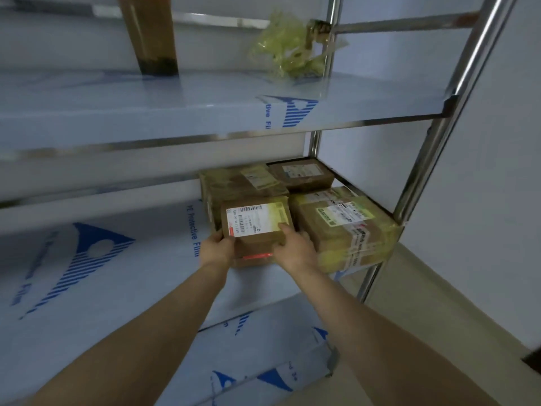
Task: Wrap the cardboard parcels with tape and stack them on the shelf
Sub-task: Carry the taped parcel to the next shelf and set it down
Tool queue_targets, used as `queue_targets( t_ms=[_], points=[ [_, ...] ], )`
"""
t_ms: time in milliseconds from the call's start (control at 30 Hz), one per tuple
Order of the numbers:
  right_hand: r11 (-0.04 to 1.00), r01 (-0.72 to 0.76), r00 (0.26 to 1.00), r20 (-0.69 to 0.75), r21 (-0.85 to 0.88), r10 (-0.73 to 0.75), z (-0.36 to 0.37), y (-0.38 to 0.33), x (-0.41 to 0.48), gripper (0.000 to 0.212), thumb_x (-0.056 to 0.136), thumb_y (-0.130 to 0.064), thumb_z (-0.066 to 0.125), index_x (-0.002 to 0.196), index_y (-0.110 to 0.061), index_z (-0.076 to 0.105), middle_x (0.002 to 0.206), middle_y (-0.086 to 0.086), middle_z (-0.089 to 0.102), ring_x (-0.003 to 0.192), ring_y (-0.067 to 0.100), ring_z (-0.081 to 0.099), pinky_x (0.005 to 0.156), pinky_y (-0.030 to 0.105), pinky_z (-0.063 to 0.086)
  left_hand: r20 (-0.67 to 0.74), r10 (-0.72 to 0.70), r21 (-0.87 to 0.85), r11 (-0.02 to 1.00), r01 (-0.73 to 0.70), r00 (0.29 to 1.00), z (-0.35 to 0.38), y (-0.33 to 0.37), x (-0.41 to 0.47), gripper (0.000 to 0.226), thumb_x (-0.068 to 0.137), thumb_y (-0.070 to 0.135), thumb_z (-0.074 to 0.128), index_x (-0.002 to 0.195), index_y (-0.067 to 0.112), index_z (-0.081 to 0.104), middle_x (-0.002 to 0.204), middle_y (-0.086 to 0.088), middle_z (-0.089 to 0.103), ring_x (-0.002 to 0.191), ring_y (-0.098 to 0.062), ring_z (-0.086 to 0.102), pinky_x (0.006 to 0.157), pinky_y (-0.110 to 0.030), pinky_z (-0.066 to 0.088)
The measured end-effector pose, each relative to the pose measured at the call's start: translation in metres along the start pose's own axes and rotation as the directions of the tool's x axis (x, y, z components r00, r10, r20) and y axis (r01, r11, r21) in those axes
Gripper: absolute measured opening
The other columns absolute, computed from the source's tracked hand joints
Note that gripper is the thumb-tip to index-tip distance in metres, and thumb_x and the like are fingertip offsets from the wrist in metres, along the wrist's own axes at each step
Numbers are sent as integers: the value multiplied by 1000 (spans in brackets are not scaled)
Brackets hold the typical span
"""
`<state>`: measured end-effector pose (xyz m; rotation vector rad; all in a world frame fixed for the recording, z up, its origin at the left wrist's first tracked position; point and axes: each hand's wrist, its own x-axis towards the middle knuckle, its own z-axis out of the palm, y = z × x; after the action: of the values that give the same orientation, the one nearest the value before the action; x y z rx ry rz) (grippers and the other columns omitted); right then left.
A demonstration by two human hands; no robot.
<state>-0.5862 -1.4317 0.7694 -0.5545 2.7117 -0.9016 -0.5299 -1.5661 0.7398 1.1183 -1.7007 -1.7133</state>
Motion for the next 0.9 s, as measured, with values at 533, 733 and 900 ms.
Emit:
queue_targets(
  t_ms=[533,733,900],
  points=[
    [725,554,831,226,-408,-508,-13,22,47,88,85,-35,61,150,-8,9,155,18,-13,135,34,11,110,40,17,-199,232,814,581,29,952,39,3,1,50,96,36,39,146,30,34,141,-5,49,130,-30,39,106,-38,32],
    [501,796,601,341,-339,-723,16,-10,33,44,87,-26,55,130,-17,47,148,11,27,136,30,22,112,41,16,-75,279,984,175,26,957,-15,8,-28,59,93,36,42,149,30,25,148,0,37,139,-24,23,118,-43,6],
    [389,875,482,454,-287,-749,57,-61,1,39,91,-27,52,129,-16,51,144,9,38,132,29,33,110,38,24,-182,260,975,170,140,948,-88,4,-51,58,93,35,43,148,28,27,148,-3,38,139,-24,25,117,-39,10]
  ],
)
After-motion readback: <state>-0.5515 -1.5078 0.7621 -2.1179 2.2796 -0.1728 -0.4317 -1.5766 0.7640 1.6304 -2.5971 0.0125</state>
